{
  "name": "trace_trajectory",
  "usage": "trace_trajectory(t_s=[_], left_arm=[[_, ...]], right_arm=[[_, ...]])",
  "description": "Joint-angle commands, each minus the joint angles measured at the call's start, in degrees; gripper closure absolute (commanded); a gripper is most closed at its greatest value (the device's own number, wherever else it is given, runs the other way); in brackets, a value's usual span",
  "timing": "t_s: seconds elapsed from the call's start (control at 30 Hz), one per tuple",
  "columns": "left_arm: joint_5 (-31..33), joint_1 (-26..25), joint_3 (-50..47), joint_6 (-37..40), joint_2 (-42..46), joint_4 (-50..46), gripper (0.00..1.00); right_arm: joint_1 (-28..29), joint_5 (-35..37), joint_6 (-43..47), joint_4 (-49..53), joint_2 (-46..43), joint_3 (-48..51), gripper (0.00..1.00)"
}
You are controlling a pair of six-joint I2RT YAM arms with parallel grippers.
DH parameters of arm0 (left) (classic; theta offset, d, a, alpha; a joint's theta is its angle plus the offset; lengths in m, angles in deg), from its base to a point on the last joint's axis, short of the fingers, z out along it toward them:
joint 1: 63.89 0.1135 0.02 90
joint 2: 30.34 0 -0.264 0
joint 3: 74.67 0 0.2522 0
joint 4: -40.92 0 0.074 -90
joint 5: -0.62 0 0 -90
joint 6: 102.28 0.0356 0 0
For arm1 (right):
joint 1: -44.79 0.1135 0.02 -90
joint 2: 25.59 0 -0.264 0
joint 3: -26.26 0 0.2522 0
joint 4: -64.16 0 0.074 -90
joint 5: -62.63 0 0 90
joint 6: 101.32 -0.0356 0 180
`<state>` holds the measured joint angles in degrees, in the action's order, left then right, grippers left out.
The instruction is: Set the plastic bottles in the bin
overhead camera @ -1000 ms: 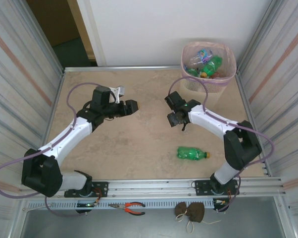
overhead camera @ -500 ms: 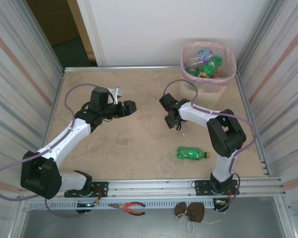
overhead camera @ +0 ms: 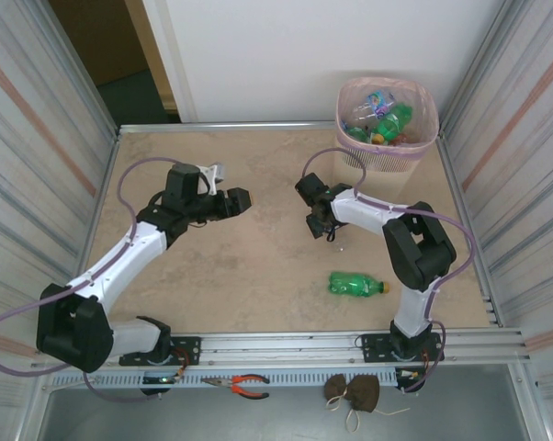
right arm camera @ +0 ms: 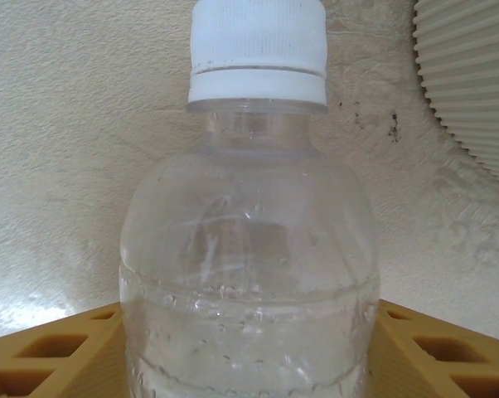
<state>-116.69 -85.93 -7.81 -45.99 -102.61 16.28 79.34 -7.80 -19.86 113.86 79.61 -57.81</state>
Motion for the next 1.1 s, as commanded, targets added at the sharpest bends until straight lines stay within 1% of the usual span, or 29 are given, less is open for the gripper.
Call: trace_trajectory(t_s=[0.0, 0.3, 0.47, 0.57, 0.67, 0.87, 1.07], left_arm=[[0.76, 1.00, -0.81, 0.17, 2.19, -0.54, 0.38], [0.52, 2.07, -1.06, 0.85, 4.74, -0.45, 0.38], [0.52, 2.36, -1.23, 1.02, 5.72, -0.29, 0.38], [0.38, 2.44, -1.20, 0.88, 5.88, -0.15, 0.37], [0.29, 2.53, -1.12, 0.76, 5.88, 0.02, 0.37], [0.06, 2.53, -0.94, 0.49, 5.54, 0.54, 0.37], [-0.16, 2.70, -0.87, 0.62, 5.22, 0.47, 0.37]], right_arm=[[0.77, -1.77, -1.99, 2.63, -5.09, -2.12, 0.38], [0.88, -12.87, -3.90, 8.62, -16.17, -7.58, 0.38], [-0.30, -20.04, -3.95, 10.98, -21.01, -13.98, 0.38], [-2.02, -23.94, -4.41, 11.32, -22.99, -17.90, 0.38], [-4.93, -27.86, -5.34, 10.46, -24.14, -22.02, 0.38], [-13.69, -35.44, -8.49, 6.78, -22.91, -30.16, 0.38], [-21.75, -36.61, -9.56, 6.15, -18.10, -41.10, 0.38]])
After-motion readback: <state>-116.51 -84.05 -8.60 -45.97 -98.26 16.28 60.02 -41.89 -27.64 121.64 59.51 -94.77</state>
